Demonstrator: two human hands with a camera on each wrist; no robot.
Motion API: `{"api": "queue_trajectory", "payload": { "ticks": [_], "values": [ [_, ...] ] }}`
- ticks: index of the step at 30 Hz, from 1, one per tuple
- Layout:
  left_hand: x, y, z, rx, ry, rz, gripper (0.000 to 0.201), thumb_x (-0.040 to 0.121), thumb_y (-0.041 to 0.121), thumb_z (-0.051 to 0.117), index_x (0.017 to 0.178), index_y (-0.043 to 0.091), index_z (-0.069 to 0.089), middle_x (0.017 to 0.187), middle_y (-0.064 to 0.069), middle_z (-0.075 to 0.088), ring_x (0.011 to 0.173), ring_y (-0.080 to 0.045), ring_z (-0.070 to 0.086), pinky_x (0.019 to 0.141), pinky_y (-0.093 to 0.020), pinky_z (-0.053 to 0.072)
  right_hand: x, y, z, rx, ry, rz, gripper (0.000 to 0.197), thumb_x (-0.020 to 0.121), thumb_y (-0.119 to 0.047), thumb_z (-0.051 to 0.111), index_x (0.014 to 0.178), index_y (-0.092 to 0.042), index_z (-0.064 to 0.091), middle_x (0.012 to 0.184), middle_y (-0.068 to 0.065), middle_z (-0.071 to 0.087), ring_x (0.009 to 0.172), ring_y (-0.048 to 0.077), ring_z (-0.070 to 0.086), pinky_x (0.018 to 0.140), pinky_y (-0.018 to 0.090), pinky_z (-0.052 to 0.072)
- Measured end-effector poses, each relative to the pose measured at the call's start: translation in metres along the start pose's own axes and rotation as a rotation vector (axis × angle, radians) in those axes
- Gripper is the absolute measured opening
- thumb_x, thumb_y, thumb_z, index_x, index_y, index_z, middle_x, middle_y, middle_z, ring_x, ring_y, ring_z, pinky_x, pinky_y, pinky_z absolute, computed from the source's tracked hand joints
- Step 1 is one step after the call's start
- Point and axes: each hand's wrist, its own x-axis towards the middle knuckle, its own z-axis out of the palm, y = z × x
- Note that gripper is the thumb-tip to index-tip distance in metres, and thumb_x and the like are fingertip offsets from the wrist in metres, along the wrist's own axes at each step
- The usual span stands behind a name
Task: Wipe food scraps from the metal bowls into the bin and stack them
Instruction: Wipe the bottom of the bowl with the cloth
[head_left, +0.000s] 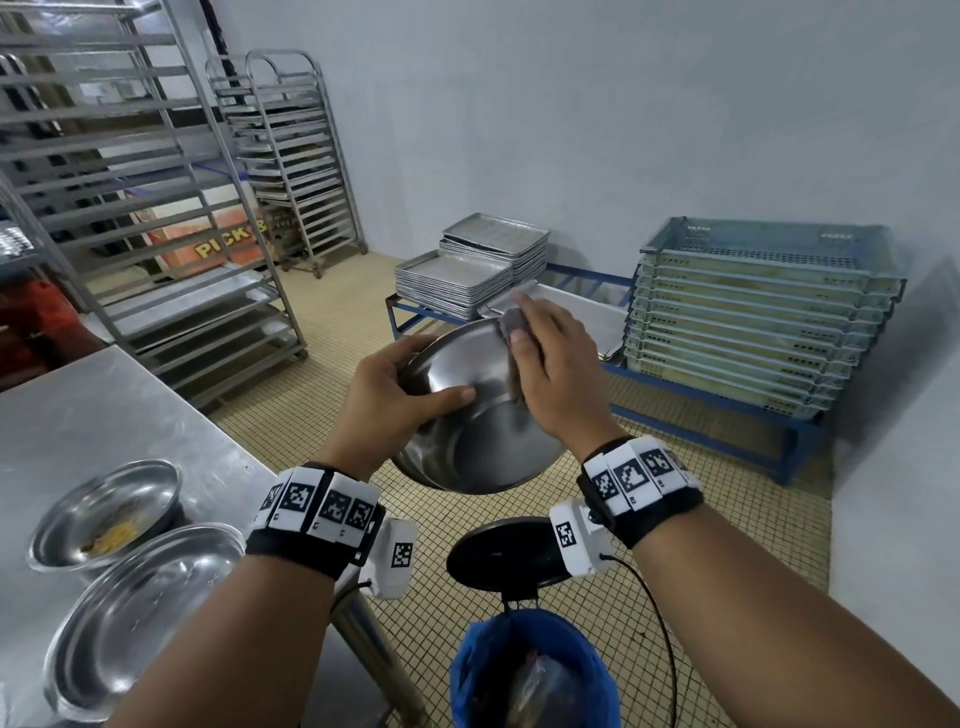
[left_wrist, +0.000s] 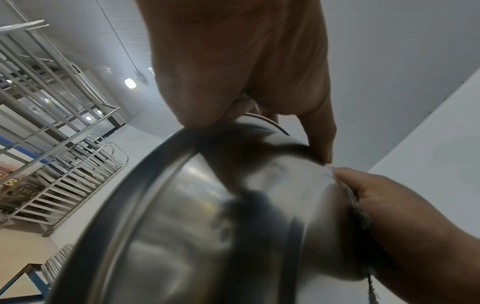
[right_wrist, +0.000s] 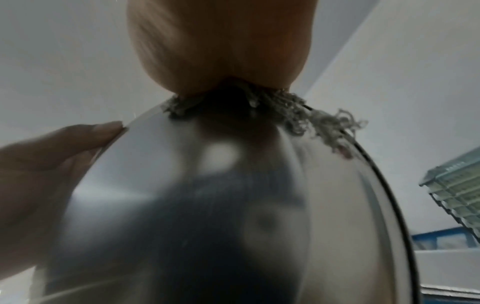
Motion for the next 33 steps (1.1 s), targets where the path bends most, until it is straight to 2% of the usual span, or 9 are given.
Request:
{"api": "queue_trajectory", "payload": {
  "ticks": [4, 7, 12, 15, 20, 22, 26, 30, 33],
  "values": [
    [-0.002, -0.010, -0.005, -0.094, 0.087, -0.016, 0.066, 0.056, 0.028, 0.103, 0.115, 0.021, 0.073, 0.103, -0.004, 0.079, 0.093, -0.025, 0.077, 0.077, -0.041, 0.065, 0.003, 0.011, -0.011, 0.207, 0.037, 0.188, 0.036, 0.103, -0.034, 0.048, 0.135, -0.024, 0.060, 0.114, -0.001, 0.065, 0.107, 0.014, 0.060, 0.099, 0.042, 0.050],
    [-0.006, -0.014, -0.007, -0.106, 0.067, -0.050, 0.062, 0.062, 0.026, 0.101, 0.116, 0.020, 0.072, 0.102, -0.006, 0.079, 0.092, -0.028, 0.077, 0.076, -0.042, 0.065, 0.002, 0.014, -0.012, 0.223, 0.063, 0.212, 0.032, 0.100, -0.039, 0.048, 0.125, -0.028, 0.064, 0.096, -0.004, 0.071, 0.093, 0.017, 0.066, 0.088, 0.047, 0.055],
    [0.003, 0.006, -0.006, 0.281, -0.172, 0.052, 0.059, 0.067, 0.035, 0.098, 0.118, 0.035, 0.068, 0.102, 0.009, 0.076, 0.095, -0.009, 0.073, 0.084, -0.033, 0.062, 0.001, 0.003, -0.010, 0.006, -0.089, -0.047, 0.033, 0.098, -0.037, 0.047, 0.121, -0.027, 0.068, 0.099, -0.005, 0.064, 0.091, 0.014, 0.058, 0.083, 0.041, 0.054],
    [0.010, 0.015, 0.002, 0.285, -0.203, 0.071, 0.061, 0.068, 0.028, 0.099, 0.113, 0.048, 0.064, 0.102, 0.026, 0.073, 0.098, 0.002, 0.071, 0.086, -0.032, 0.061, -0.001, -0.004, -0.002, -0.010, -0.124, -0.076, 0.037, 0.098, -0.040, 0.046, 0.126, -0.025, 0.065, 0.103, -0.001, 0.065, 0.095, 0.016, 0.058, 0.082, 0.039, 0.052],
    [0.004, 0.004, -0.005, 0.117, -0.075, 0.002, 0.070, 0.056, 0.037, 0.103, 0.118, 0.027, 0.071, 0.101, 0.002, 0.079, 0.092, -0.017, 0.077, 0.084, -0.048, 0.065, -0.012, 0.013, -0.010, 0.169, 0.012, 0.089, 0.023, 0.100, -0.032, 0.049, 0.116, -0.032, 0.066, 0.104, -0.017, 0.063, 0.094, -0.004, 0.057, 0.086, 0.026, 0.048],
    [0.002, 0.003, -0.004, 0.084, -0.067, -0.028, 0.074, 0.054, 0.041, 0.103, 0.119, 0.026, 0.072, 0.102, 0.000, 0.080, 0.093, -0.019, 0.078, 0.084, -0.050, 0.065, -0.010, 0.013, -0.009, 0.170, 0.031, 0.139, 0.027, 0.100, -0.033, 0.049, 0.119, -0.029, 0.067, 0.106, -0.013, 0.066, 0.097, 0.002, 0.060, 0.088, 0.029, 0.050],
    [0.002, 0.005, -0.004, 0.035, -0.028, -0.035, 0.065, 0.054, 0.040, 0.103, 0.112, 0.035, 0.073, 0.102, 0.002, 0.080, 0.093, -0.021, 0.078, 0.082, -0.048, 0.065, -0.003, 0.008, -0.011, 0.068, 0.042, 0.021, 0.031, 0.100, -0.031, 0.049, 0.124, -0.021, 0.067, 0.106, 0.000, 0.069, 0.099, 0.017, 0.062, 0.087, 0.030, 0.047],
    [0.000, 0.002, -0.009, -0.071, 0.043, -0.055, 0.060, 0.058, 0.025, 0.095, 0.112, 0.034, 0.070, 0.099, -0.002, 0.080, 0.089, -0.023, 0.078, 0.073, -0.040, 0.065, -0.004, 0.020, -0.014, 0.246, 0.059, 0.258, 0.022, 0.105, -0.030, 0.048, 0.118, -0.027, 0.066, 0.092, -0.006, 0.070, 0.083, 0.015, 0.066, 0.079, 0.038, 0.055],
    [-0.001, 0.003, 0.000, -0.055, -0.013, -0.052, 0.060, 0.059, 0.026, 0.095, 0.113, 0.035, 0.070, 0.100, -0.001, 0.080, 0.089, -0.023, 0.078, 0.070, -0.036, 0.064, 0.004, 0.008, -0.010, 0.113, 0.019, 0.102, 0.031, 0.101, -0.037, 0.045, 0.122, -0.027, 0.066, 0.098, 0.000, 0.069, 0.090, 0.019, 0.063, 0.085, 0.039, 0.053]
  ]
}}
